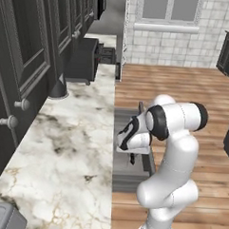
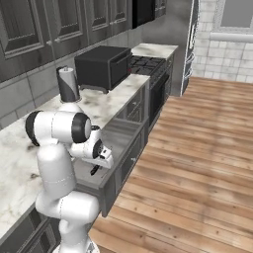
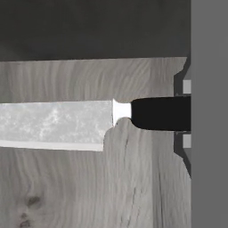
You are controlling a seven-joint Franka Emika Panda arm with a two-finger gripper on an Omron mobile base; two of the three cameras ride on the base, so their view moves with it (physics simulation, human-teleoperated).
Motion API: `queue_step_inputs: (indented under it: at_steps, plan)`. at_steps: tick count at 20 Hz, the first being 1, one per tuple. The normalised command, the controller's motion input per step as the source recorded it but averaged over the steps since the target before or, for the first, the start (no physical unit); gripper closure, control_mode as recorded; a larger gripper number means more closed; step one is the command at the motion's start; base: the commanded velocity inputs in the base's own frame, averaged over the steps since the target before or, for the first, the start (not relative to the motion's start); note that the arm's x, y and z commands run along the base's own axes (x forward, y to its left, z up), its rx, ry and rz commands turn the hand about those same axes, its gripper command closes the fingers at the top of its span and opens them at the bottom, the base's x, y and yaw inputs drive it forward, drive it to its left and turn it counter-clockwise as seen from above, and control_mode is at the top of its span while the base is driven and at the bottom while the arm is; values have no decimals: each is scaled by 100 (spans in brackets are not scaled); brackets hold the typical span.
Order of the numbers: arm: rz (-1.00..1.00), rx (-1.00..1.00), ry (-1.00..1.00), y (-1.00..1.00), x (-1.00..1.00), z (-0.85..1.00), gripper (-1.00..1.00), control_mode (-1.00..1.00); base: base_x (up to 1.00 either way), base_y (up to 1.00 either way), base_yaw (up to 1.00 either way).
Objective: Pick up the metallic utensils from the counter and place them in the open drawer. Make sure not to pick up any wooden utensils.
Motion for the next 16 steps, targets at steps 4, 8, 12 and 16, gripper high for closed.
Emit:
queue_step_inputs:
  at_steps: [4,8,12,16]
  plan:
    - [0,0,0,0,26,-29,100,-100,0,0,0]
    - [0,0,0,0,29,-13,100,-100,0,0,0]
    - [0,0,-1,0,29,-12,100,-100,0,0,0]
    - [0,0,0,0,24,-23,100,-100,0,0,0]
